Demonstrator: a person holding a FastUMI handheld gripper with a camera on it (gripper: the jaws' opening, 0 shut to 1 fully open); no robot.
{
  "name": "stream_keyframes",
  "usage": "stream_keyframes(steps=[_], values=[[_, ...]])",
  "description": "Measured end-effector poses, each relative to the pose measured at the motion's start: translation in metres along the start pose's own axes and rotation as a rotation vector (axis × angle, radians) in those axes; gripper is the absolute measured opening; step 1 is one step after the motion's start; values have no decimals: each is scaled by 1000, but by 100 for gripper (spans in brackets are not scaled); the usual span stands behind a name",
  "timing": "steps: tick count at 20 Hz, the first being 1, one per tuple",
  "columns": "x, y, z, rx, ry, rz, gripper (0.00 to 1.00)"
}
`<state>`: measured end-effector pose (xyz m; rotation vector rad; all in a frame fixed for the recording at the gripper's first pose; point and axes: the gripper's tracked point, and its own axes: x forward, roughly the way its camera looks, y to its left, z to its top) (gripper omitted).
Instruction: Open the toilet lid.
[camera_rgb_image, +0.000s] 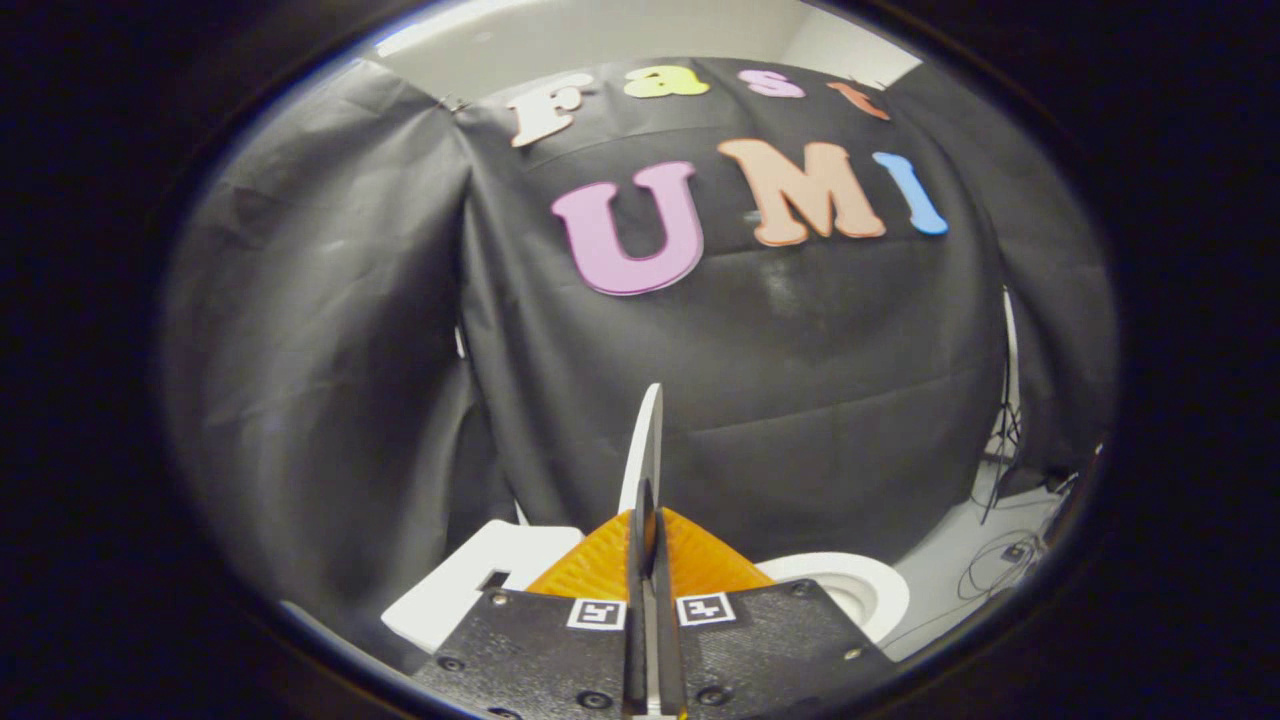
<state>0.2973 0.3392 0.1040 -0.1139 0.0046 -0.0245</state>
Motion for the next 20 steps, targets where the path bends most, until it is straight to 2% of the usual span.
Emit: stream_keyframes(steps=[4, 7, 16, 20], values=[[7, 45, -4, -66, 8, 88, 6], [11, 72, -7, -67, 10, 157, 8], [24, 135, -26, -161, 51, 272, 8], [28, 152, -33, -153, 68, 299, 8]])
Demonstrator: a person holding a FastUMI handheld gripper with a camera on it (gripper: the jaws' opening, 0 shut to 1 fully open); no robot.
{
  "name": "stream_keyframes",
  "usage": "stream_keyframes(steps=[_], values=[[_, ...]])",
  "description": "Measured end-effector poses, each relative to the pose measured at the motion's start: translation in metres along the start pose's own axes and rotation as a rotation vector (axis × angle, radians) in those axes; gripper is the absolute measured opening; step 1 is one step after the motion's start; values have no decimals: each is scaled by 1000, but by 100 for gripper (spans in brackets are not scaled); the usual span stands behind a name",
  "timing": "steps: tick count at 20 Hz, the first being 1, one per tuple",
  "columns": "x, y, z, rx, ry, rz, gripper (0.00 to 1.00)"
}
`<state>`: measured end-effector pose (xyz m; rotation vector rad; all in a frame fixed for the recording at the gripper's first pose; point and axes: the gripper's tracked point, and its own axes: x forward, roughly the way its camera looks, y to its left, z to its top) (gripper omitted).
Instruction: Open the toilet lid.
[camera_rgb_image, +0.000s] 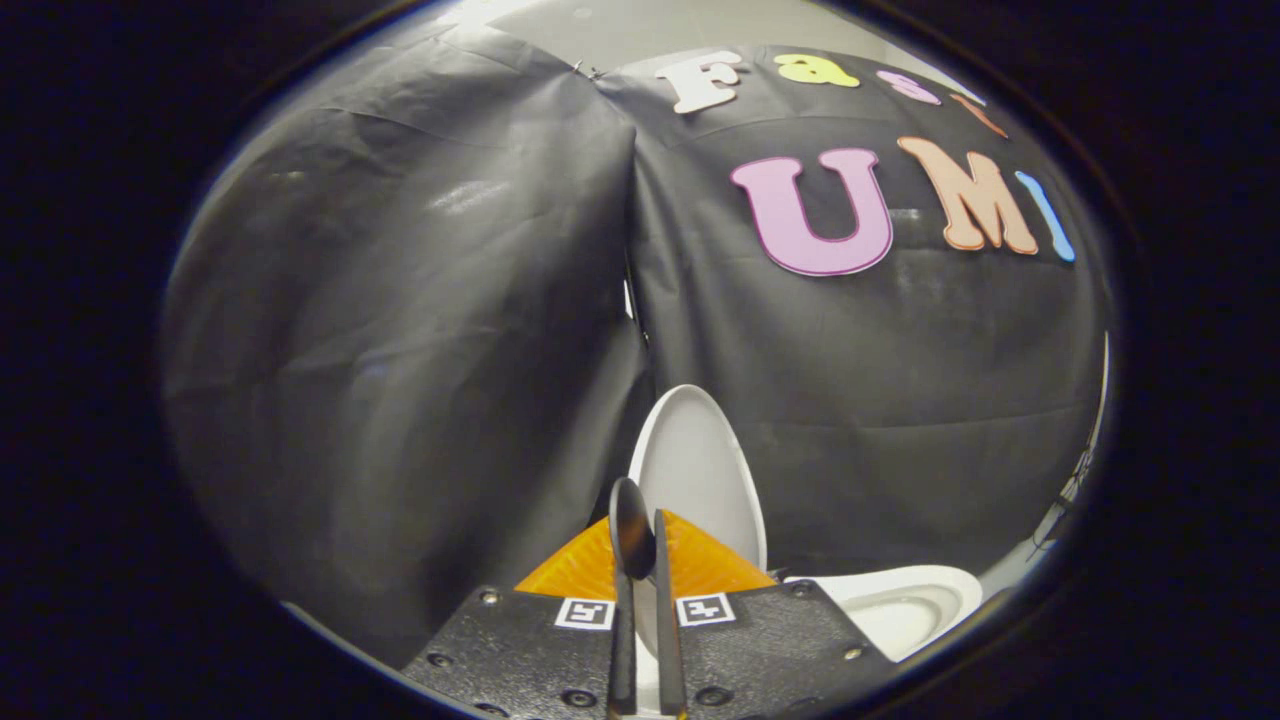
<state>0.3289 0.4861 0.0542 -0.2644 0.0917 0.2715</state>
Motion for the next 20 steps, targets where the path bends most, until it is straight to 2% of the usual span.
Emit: stream_keyframes(steps=[10, 17, 20], values=[[11, 24, -7, -18, 9, 39, 11], [3, 12, -1, -16, 4, 15, 15], [3, 17, -3, -11, 15, 62, 36]])
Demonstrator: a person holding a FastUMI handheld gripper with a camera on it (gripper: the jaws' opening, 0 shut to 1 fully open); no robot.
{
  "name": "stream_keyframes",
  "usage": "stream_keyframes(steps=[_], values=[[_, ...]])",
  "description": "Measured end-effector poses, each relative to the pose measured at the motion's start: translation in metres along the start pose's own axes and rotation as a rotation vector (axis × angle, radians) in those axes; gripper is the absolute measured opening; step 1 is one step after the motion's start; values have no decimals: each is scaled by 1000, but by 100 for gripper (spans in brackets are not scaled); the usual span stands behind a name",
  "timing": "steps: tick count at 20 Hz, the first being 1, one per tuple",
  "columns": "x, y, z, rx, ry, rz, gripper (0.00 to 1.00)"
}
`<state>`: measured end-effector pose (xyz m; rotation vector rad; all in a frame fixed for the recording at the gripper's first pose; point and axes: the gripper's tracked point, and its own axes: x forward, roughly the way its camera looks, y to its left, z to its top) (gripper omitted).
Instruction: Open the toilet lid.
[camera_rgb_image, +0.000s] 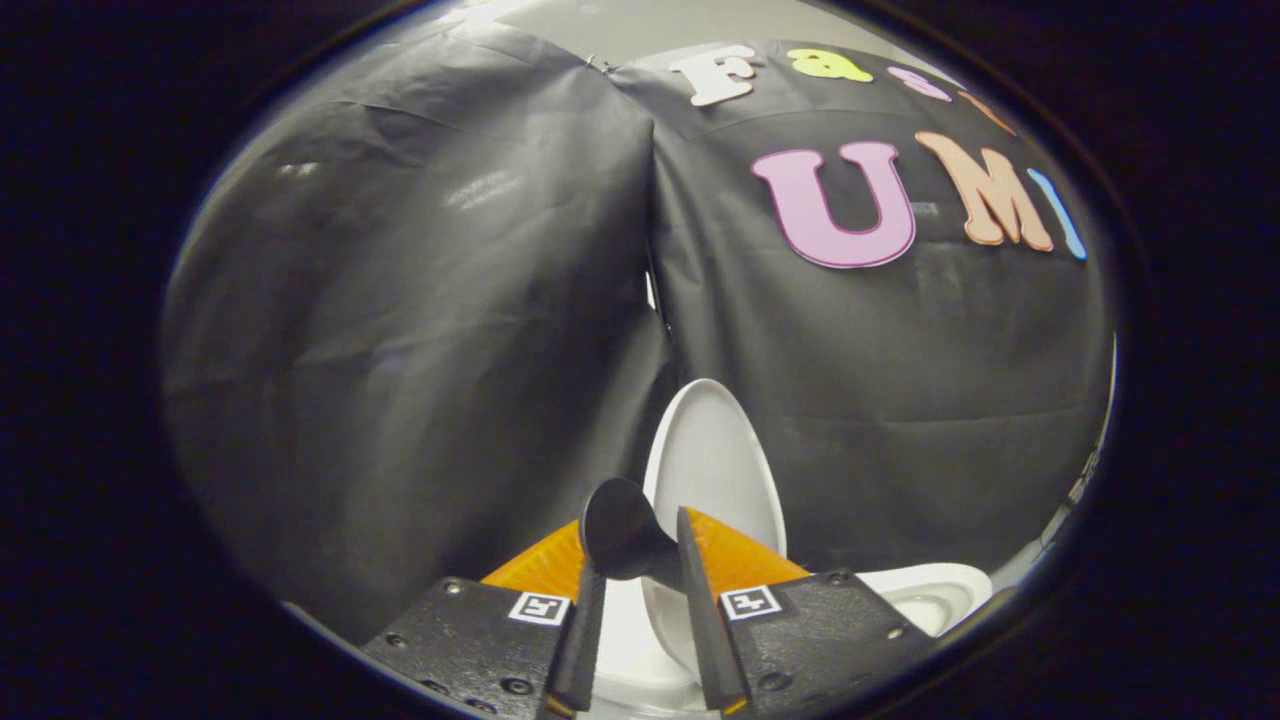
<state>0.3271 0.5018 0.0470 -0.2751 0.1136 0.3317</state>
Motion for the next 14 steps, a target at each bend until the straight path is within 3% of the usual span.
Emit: stream_keyframes(steps=[7, 10, 14], values=[[-40, -2, 56, 23, -180, 60, 87], [-60, -25, 79, 22, -234, 36, 86], [-87, -84, 94, 41, -244, -75, 86]])
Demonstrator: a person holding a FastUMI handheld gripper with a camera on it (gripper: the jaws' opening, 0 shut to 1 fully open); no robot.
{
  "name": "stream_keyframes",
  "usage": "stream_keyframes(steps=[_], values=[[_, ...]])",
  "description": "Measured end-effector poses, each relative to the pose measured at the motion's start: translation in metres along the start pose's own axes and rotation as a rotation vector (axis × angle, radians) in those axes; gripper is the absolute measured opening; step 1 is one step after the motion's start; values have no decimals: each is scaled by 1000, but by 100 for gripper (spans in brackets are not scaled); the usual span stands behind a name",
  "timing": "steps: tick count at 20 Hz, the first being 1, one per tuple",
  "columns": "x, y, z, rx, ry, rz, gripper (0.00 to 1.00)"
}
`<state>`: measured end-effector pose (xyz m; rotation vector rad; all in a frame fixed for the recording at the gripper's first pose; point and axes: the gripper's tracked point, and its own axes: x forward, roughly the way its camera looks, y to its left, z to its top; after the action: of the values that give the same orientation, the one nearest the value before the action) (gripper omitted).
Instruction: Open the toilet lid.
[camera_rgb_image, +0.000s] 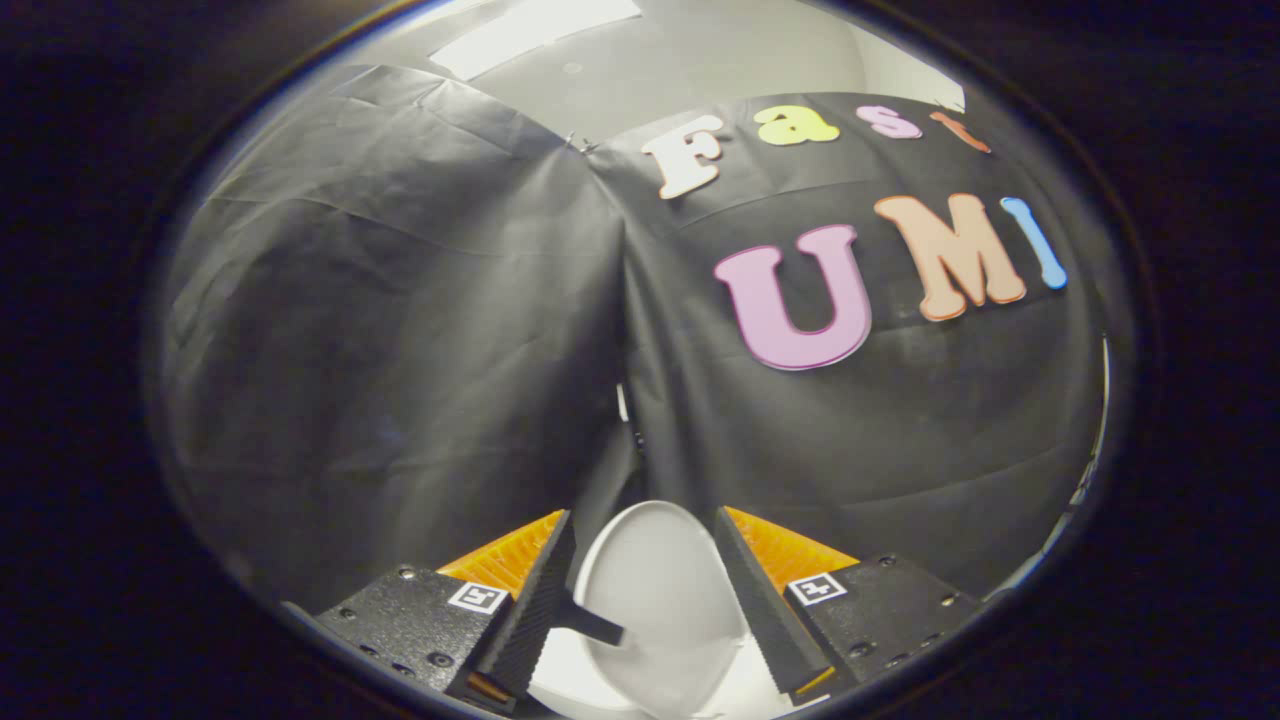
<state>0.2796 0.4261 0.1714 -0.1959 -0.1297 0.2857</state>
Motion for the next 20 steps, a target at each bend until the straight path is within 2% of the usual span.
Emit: stream_keyframes(steps=[3, 8, 16, 20], values=[[-14, -56, -2, -4, 36, -83, 86], [-37, -144, -20, 10, 111, -156, 85], [-105, -259, -56, 9, 231, -211, 86], [-149, -315, -74, 8, 283, -269, 86]])
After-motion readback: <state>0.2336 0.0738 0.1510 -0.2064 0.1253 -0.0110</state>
